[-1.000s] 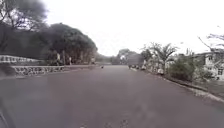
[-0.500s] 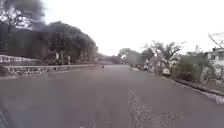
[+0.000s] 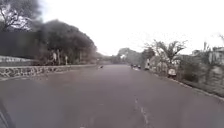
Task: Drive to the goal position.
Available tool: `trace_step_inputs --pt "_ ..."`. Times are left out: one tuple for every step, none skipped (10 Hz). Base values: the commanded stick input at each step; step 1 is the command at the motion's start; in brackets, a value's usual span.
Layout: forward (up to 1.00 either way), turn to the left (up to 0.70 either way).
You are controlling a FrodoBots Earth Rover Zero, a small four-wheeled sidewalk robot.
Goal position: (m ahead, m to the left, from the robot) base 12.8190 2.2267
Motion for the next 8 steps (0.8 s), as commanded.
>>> trace_step_inputs --pt "1.00 0.00" --pt "1.00 0.00" --pt "1.00 0.00" --pt "1.00 0.00" --pt "1.00 0.00" --pt "1.00 0.00" --pt "1.00 0.00" --pt "1.00 0.00"
